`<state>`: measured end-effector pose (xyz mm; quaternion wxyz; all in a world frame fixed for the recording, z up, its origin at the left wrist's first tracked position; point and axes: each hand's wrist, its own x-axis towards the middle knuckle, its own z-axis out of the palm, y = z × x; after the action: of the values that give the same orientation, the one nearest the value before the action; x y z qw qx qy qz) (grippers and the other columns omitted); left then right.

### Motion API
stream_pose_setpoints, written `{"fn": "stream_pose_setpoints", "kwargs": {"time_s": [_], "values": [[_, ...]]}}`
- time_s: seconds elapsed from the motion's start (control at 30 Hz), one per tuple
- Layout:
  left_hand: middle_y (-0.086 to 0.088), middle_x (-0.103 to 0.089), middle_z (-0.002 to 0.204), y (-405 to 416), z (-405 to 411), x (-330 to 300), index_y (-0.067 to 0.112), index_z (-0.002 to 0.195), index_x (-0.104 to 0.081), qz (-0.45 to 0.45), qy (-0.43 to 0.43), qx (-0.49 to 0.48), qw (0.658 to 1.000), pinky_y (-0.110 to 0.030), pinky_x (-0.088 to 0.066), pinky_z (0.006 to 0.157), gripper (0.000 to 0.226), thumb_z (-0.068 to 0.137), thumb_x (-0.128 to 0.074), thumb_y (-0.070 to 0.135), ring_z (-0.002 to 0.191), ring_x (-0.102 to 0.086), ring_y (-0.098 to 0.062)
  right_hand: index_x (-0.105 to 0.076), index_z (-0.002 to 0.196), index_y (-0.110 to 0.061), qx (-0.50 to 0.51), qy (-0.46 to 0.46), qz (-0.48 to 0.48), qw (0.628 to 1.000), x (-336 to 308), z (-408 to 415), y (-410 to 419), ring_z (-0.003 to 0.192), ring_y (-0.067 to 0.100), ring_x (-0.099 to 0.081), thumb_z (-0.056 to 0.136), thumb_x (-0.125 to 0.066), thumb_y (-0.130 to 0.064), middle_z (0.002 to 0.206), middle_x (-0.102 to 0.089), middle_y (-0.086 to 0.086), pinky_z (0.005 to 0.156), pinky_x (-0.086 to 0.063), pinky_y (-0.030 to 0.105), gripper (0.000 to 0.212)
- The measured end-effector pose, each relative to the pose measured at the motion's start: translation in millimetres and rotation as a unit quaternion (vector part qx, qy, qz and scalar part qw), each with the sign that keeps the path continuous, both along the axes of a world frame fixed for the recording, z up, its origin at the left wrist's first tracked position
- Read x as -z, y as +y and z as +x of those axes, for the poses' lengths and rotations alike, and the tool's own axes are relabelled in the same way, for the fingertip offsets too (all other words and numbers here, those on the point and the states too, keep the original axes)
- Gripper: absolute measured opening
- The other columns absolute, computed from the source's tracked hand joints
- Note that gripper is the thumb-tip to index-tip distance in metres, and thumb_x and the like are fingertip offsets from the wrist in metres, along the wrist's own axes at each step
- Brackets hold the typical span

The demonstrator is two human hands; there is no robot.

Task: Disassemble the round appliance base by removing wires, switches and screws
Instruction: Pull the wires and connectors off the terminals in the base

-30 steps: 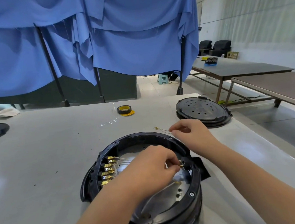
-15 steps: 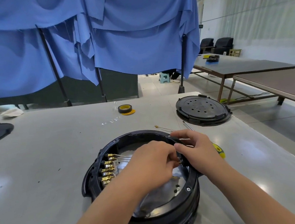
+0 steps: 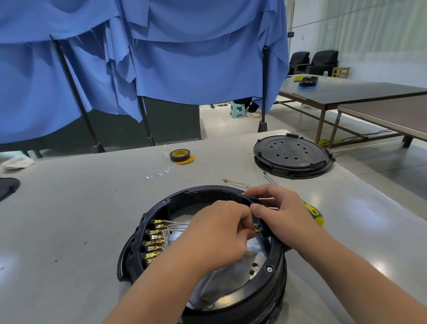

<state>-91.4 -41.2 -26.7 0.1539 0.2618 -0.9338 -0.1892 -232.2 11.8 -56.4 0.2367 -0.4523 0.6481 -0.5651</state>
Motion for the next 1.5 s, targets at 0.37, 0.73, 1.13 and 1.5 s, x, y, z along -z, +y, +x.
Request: {"fn": "stream_pose_setpoints", "kwargs": {"time_s": [0.37,0.73,1.13,1.5], "values": [[0.017,-0.057,0.058,-2.7,2.5,6.1,0.025,0.075,-0.07,0.051,0.009,0.004,0.999,-0.015,-0.033,0.051,0.008,0.081,-0.066,0.029,0.055,-0.051,0.003,-0.07,0.093,-0.022,0.007,0.001,0.005,1.0,-3.3,2.3,0.8,0.093,0.013,-0.066,0.084,-0.06,0.001,0.093,-0.071,-0.006,0.082,-0.055,0.031,0.027],[0.012,-0.074,0.082,-3.7,12.2,-11.6,0.031,0.097,-0.071,0.098,0.042,0.009,0.994,-0.023,-0.054,0.076,0.017,0.082,-0.068,0.039,0.073,-0.065,0.006,-0.07,0.094,-0.02,0.014,-0.001,0.006,1.0,-2.0,1.8,2.1,0.09,0.015,-0.068,0.082,-0.06,0.001,0.09,-0.073,-0.002,0.082,-0.056,0.039,0.026],[0.019,-0.066,0.101,-41.1,85.5,-2.3,0.03,0.104,-0.068,0.031,0.239,-0.227,0.943,-0.011,-0.041,0.08,0.022,0.09,-0.058,0.016,0.096,-0.06,0.004,-0.069,0.087,-0.029,0.019,0.013,0.028,0.999,-5.7,0.2,-0.9,0.087,0.008,-0.066,0.084,-0.064,-0.004,0.087,-0.071,-0.007,0.069,-0.05,0.018,0.025],[0.005,-0.068,0.109,-35.2,97.4,32.4,0.019,0.12,-0.064,0.234,0.325,-0.283,0.871,-0.004,-0.042,0.067,0.037,0.09,-0.054,0.002,0.091,-0.059,0.005,-0.07,0.09,-0.027,-0.001,0.038,0.059,0.998,-12.7,-8.7,-2.6,0.091,0.013,-0.068,0.085,-0.065,-0.006,0.092,-0.073,-0.001,0.083,-0.055,0.031,0.023]]}}
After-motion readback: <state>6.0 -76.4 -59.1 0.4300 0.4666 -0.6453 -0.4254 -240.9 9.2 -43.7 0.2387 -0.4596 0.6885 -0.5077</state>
